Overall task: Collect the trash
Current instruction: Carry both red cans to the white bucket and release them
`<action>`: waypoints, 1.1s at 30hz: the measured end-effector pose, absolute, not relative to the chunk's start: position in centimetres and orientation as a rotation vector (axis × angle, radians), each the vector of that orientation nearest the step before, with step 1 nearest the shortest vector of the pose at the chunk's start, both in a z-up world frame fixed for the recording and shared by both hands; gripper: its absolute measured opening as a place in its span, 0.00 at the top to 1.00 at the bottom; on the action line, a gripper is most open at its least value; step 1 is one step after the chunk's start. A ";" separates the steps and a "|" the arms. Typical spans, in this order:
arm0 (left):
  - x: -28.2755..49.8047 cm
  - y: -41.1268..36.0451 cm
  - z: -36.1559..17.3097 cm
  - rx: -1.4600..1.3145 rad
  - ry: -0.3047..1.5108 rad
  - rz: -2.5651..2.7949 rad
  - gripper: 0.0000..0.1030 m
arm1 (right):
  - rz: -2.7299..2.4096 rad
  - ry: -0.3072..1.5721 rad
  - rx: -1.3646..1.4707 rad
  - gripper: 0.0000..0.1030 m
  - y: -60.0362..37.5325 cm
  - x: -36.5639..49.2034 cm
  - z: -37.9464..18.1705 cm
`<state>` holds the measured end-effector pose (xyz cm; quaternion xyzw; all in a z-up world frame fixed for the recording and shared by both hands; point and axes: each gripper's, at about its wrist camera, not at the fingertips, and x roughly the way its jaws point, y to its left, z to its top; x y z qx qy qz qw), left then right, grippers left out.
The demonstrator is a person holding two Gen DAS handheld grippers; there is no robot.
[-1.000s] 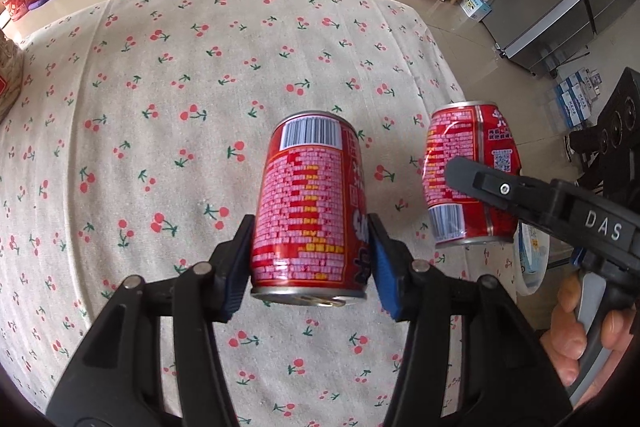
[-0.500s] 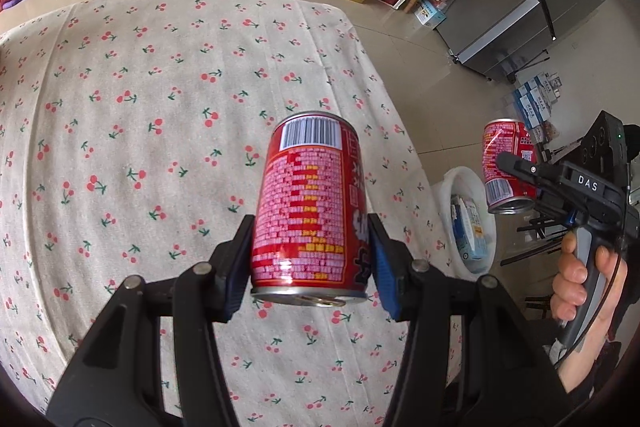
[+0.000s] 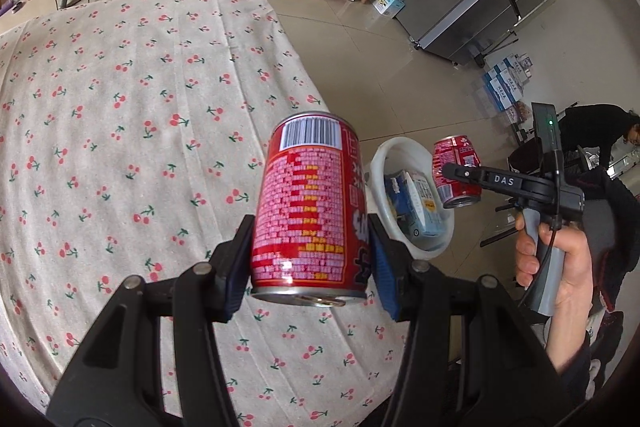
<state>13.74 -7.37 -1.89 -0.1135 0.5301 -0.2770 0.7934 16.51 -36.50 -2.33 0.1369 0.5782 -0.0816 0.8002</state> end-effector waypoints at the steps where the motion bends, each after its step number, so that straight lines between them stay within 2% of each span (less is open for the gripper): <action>1: 13.6 -7.7 -1.9 -0.248 1.140 -0.602 0.47 | -0.175 1.231 0.289 0.65 -36.4 16.7 -2.4; 5: 12.8 -9.0 -2.0 -0.233 1.135 -0.620 0.47 | -0.142 1.252 0.316 0.65 -36.4 17.5 -2.8; 7: 12.5 -9.5 -2.1 -0.224 1.137 -0.630 0.47 | -0.139 1.227 0.359 0.62 -37.1 17.1 -2.2; 17: 11.4 -16.4 -1.5 -0.192 1.120 -0.757 0.47 | -0.176 1.138 0.535 0.62 -40.4 15.3 0.0; 23: 11.5 -22.2 -2.6 -0.227 1.135 -0.828 0.47 | -0.278 1.041 0.616 0.62 -43.9 13.4 1.7; 33: 13.3 -30.2 -5.6 -0.190 1.132 -0.713 0.46 | -0.306 1.001 0.671 0.62 -46.8 11.4 2.2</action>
